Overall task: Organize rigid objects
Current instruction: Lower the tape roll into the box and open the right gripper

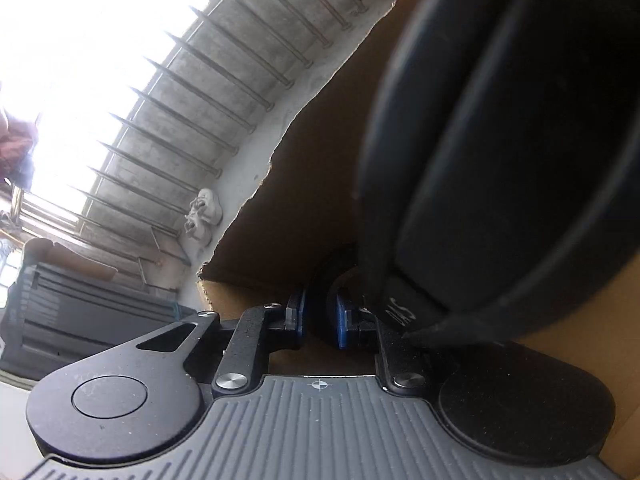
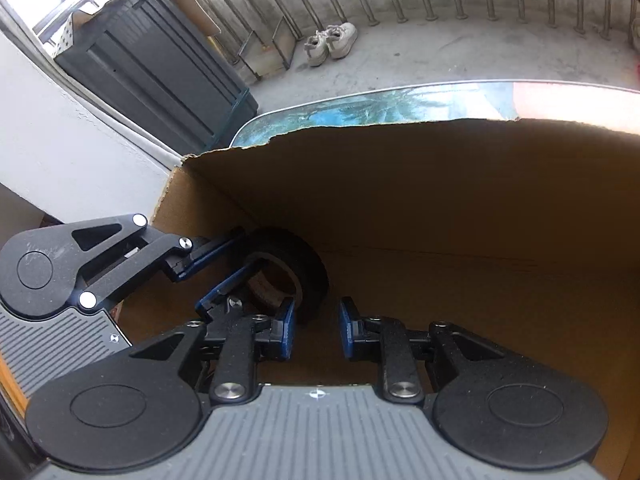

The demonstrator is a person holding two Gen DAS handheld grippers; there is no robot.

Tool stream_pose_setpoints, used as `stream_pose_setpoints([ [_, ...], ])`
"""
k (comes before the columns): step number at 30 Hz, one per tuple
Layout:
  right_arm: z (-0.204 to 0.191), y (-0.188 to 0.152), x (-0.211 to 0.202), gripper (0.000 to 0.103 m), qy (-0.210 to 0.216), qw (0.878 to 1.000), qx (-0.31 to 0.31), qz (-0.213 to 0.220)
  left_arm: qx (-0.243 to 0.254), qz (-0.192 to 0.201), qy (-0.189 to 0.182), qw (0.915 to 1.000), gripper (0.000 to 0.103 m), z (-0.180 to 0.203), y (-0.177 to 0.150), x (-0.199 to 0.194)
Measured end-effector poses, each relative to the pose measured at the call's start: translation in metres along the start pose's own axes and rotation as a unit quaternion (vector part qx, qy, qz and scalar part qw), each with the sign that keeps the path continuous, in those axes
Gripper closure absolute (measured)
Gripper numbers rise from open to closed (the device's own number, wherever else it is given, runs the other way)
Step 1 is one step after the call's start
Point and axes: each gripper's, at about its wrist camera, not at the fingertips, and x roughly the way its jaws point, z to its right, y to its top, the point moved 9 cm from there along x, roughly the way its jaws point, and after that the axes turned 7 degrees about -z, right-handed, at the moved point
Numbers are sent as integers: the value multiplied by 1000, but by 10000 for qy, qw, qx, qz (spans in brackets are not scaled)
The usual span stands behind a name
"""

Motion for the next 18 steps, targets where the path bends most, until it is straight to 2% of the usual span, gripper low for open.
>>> stream_pose_setpoints([
  [3,5,1,6,79,239,9993,279,-14,200,-45,133,9997,85,1,2,-1],
  [5,8,1,7,79,105,9996,246,15,163,-1,217,9996,80,-3,2,-5],
  [6,10,1,7,79,30,9998,215,42,158,27,295,9994,72,-4,1,-7],
  [9,15,-1,6,79,49,9994,328,77,263,98,303,9991,74,-5,-2,-14],
  [12,20,4,8,79,27,9992,389,123,278,-18,181,9994,77,-7,-3,-14],
  [13,20,6,10,79,61,9990,420,109,366,-99,71,9993,82,-5,-3,-13],
  [15,21,4,11,79,140,9987,485,51,565,-160,89,9982,82,-5,-1,-15],
  [16,22,3,12,79,137,9987,493,41,688,-224,2,9974,86,-3,0,-15],
  [18,22,2,13,79,138,9988,474,10,1079,-480,-207,9928,85,6,-2,-11],
])
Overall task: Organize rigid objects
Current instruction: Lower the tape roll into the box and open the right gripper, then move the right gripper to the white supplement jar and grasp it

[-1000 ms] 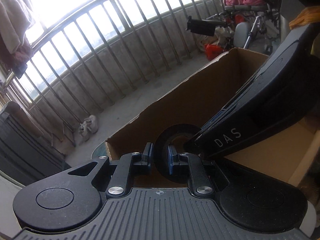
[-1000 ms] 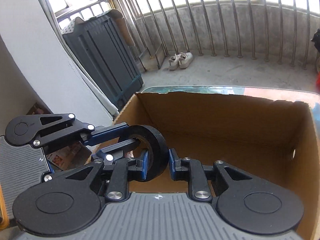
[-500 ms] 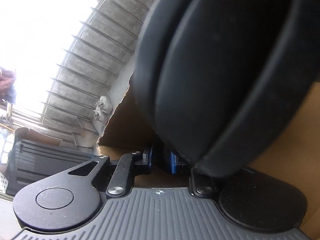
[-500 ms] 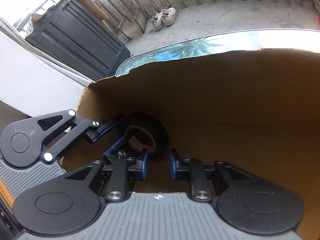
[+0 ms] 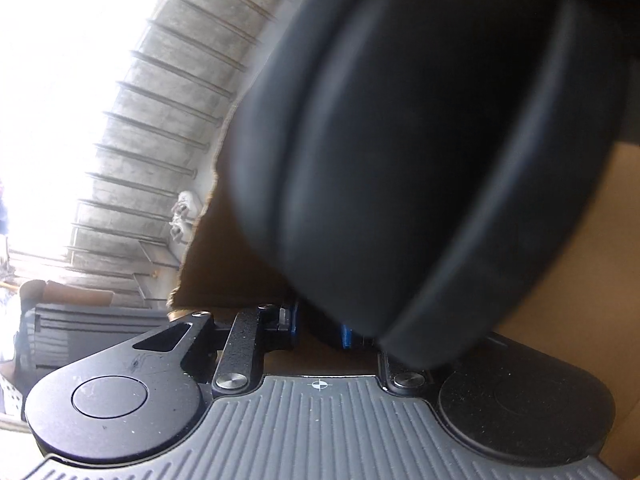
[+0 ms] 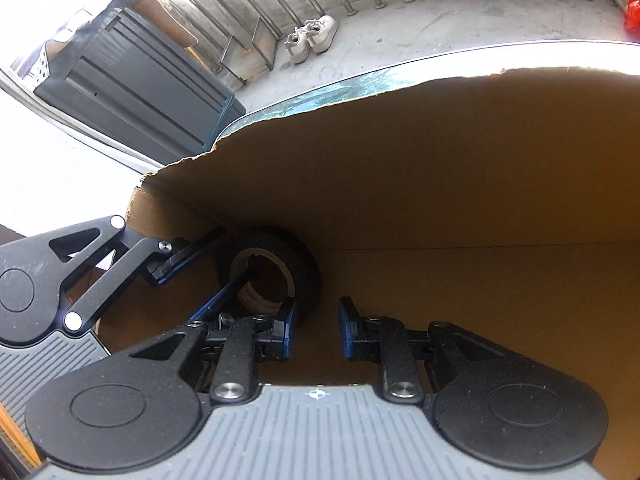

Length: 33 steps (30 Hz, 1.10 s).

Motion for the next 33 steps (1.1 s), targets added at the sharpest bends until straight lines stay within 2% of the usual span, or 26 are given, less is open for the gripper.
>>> stream_pose_setpoints([
  [2,2,-1,0,79,72,9999,70,-9,290,-78,-232,9993,86,7,1,-3],
  [5,5,-2,-1,79,21,9999,62,78,-98,79,129,9998,81,-7,2,-13],
  [11,3,-5,-4,79,9,9999,71,124,-150,116,276,9994,81,-17,3,-25],
  [13,5,-7,-5,79,51,9998,139,91,-235,132,328,9991,74,-22,4,-30],
  [15,5,-8,-7,79,7,9998,156,128,-228,204,356,9989,73,-26,5,-37],
  [17,3,-8,-9,79,1,9998,106,156,-282,305,480,9980,75,-31,5,-45],
  [18,-1,4,-4,79,-28,9997,99,213,-307,318,406,9982,90,-32,5,-47],
  [19,-2,4,-6,79,-47,9997,75,234,-337,301,339,9984,97,-32,6,-47],
  [20,-2,4,-8,79,-117,9996,57,247,-286,244,286,9989,97,-32,8,-48],
  [22,1,4,-7,79,-211,9994,99,272,-288,268,442,9982,97,-38,11,-54],
  [25,2,2,-4,79,-3,9995,232,217,-398,325,341,9981,97,-46,13,-63],
  [27,3,2,-8,79,55,9992,254,295,-353,400,448,9976,96,-50,15,-72],
  [30,3,4,-21,79,122,9989,204,413,-341,611,740,9948,95,-55,14,-96],
  [33,-1,-2,-40,79,123,9984,157,537,-620,975,918,9891,93,-59,8,-139],
])
